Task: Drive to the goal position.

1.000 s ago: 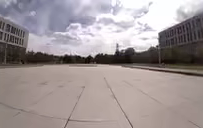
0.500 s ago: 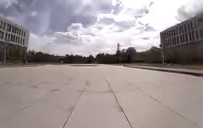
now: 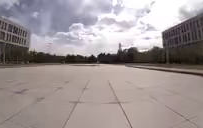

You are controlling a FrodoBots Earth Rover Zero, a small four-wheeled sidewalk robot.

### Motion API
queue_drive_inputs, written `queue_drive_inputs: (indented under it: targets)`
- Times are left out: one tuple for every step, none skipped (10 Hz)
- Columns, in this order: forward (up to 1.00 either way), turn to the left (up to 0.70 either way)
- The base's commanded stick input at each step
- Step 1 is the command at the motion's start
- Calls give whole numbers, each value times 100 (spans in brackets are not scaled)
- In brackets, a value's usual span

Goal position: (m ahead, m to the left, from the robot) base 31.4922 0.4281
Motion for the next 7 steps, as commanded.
queue_drive_inputs:
  targets:
    - [100,-40]
    - [100,-40]
    - [100,-40]
    - [100,-25]
    - [100,0]
    - [100,0]
    - [100,0]
